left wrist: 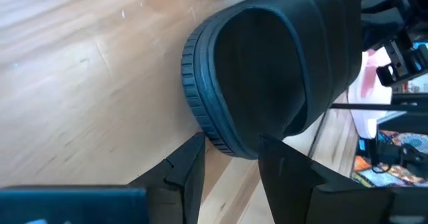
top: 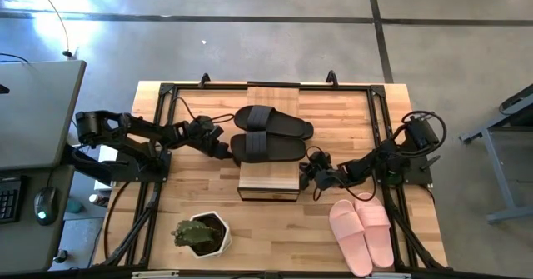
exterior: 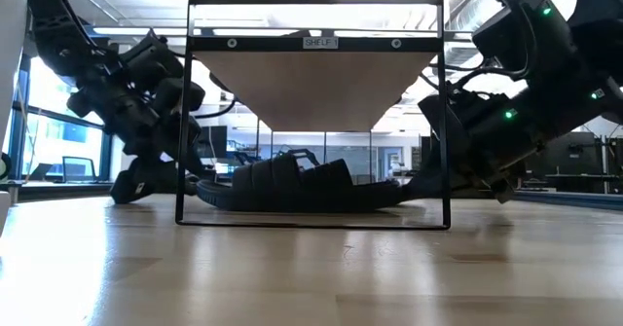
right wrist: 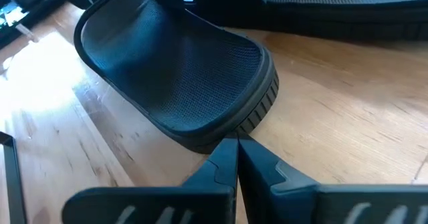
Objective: Pick and place slides into the shelf
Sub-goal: Adjust the black slippers under the shelf
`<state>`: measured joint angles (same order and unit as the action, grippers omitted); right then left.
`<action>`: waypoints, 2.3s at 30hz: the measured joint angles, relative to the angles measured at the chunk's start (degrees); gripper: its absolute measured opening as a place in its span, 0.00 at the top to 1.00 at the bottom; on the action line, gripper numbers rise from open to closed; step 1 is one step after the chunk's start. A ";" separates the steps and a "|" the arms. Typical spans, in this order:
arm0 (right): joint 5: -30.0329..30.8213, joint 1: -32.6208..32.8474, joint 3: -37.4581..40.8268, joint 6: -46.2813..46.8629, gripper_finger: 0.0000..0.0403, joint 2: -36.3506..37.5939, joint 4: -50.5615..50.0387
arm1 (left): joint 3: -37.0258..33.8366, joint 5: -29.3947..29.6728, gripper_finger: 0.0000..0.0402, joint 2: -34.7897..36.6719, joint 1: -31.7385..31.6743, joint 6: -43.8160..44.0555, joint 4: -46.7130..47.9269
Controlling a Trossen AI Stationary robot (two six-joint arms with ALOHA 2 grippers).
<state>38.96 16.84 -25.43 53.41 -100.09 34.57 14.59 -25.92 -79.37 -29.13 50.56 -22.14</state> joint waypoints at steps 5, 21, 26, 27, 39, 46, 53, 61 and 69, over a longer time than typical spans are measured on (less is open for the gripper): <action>0.60 0.00 0.00 0.28 1.00 0.00 -0.01 | 0.00 3.51 0.70 -0.02 0.01 -0.16 -0.83; 7.25 -2.29 0.04 5.06 1.00 0.00 -2.53 | 0.26 7.90 0.70 -4.92 -0.06 -0.14 -7.58; 7.92 -3.30 0.04 5.05 1.00 0.02 -3.33 | 0.30 8.73 0.70 -7.04 -0.10 1.53 -11.24; 7.94 -3.38 0.04 5.24 1.00 0.02 -3.76 | 0.48 9.05 0.70 -7.08 -0.10 1.38 -11.03; 13.80 -0.57 0.02 14.19 1.00 1.69 -11.50 | 1.64 8.95 0.70 -7.52 -0.08 0.86 -10.18; 19.17 2.55 0.02 34.70 1.00 9.34 -31.92 | 1.70 8.95 0.70 -7.50 -0.08 0.75 -9.77; 15.38 1.72 0.02 54.34 1.00 19.29 -44.83 | 1.70 8.92 0.70 -7.50 -0.08 0.73 -9.72; -2.19 -9.97 0.02 50.39 1.00 32.66 -55.92 | 1.70 8.95 0.70 -7.50 -0.08 0.77 -9.84; -13.36 -25.28 0.02 30.60 1.00 38.45 -52.47 | 1.64 8.77 0.70 -7.50 -0.10 1.06 -10.55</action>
<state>25.60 -8.44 -25.41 84.01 -61.64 -17.90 16.23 -17.14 -86.87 -29.23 51.62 -32.70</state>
